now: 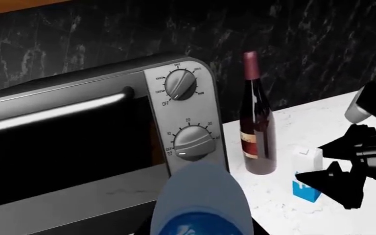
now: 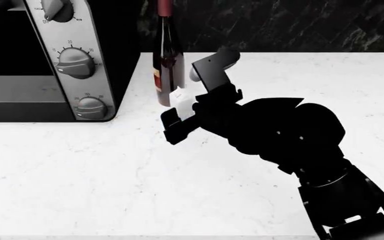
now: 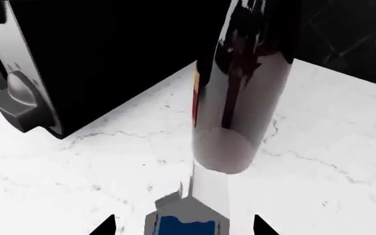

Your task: Move the drinks to the dining counter.

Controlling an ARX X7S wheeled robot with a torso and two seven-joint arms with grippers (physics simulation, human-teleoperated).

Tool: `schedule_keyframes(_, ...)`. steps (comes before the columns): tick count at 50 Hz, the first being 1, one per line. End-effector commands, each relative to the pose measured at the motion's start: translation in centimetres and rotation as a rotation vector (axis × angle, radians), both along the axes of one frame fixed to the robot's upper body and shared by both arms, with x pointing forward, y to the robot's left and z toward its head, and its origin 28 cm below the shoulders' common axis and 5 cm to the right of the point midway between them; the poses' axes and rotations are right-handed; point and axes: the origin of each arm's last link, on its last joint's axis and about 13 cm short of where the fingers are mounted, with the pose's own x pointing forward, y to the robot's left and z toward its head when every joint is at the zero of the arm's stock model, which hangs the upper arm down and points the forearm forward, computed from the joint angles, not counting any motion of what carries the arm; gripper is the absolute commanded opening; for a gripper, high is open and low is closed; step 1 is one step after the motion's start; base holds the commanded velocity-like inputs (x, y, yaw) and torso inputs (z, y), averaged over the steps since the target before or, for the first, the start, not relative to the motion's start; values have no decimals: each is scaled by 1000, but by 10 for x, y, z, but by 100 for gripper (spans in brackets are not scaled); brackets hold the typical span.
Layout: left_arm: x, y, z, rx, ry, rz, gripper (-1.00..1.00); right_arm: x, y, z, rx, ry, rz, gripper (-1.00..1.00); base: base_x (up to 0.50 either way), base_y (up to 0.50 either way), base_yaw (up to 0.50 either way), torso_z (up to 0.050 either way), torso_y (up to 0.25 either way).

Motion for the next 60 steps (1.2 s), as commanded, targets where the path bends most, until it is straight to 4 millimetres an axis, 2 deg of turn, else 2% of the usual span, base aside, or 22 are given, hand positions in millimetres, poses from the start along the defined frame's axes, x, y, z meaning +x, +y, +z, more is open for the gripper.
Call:
schedule_keyframes(1, 0, 0, 0, -5, -10, 3, -100, 21, 5, -15, 2, 51, 15, 100, 0, 0, 0, 0, 0)
schedule_keyframes(7, -1, 0, 0, -4, -11, 3, -100, 27, 7, -22, -7, 69, 20, 100, 0, 0, 0, 0, 0)
schedule_keyframes(8, -1, 1, 0, -5, -11, 5, -100, 26, 8, -21, -10, 66, 31, -100, 0, 0, 0, 0, 0)
schedule_keyframes(13, -1, 1, -1, -8, -9, 6, -100, 21, 4, -15, -4, 42, 15, -100, 0, 0, 0, 0, 0)
schedule_keyframes(18, 0, -1, 1, -6, -14, 2, -100, 6, -3, 4, 2, -28, -11, -100, 0, 0, 0, 0, 0)
schedule_keyframes(21, 0, -2, 2, -5, -17, -7, -100, -15, -10, 32, 22, -129, -20, -100, 0, 0, 0, 0, 3)
schedule_keyframes(23, 0, -2, 4, -9, -25, -15, -100, -39, -15, 59, 14, -211, -33, -100, 0, 0, 0, 0, 0)
schedule_keyframes(25, 0, -4, 7, -12, -37, -26, -100, -60, -18, 73, 13, -226, 4, -100, 0, 0, 0, 0, 5)
schedule_keyframes(27, 0, -6, 9, -13, -48, -41, -100, -72, -24, 82, 18, -266, -35, -100, 0, 0, 0, 0, 0)
schedule_keyframes(31, -2, -8, 15, -14, -75, -57, -100, -100, -34, 91, 126, -218, -10, -100, 0, 0, 0, 0, 3)
schedule_keyframes(34, -3, -12, 21, -11, -92, -77, -100, -125, -44, 105, 17, -297, -52, -100, 0, 0, 0, 0, 0)
schedule_keyframes(37, -3, -13, 22, -11, -101, -90, -100, -144, -52, 114, 2, -301, -96, -100, 0, 0, 0, 0, 0)
schedule_keyframes(40, -2, -15, 24, -12, -106, -99, -100, -152, -56, 121, 11, -323, -97, -100, 0, 0, 0, 0, 3)
schedule_keyframes(45, -1, -16, 24, -5, -104, -100, -100, -149, -57, 122, -26, -354, -146, -100, -227, 5, 0, 0, 2)
schedule_keyframes(51, -1, -16, 24, -6, -105, -97, -100, -151, -54, 128, -42, -372, -127, -100, -500, 19, 0, 0, 0)
schedule_keyframes(60, -2, -15, 25, -6, -110, -96, -100, -151, -54, 126, -95, -400, -130, -100, -497, 194, 0, 2, 0)
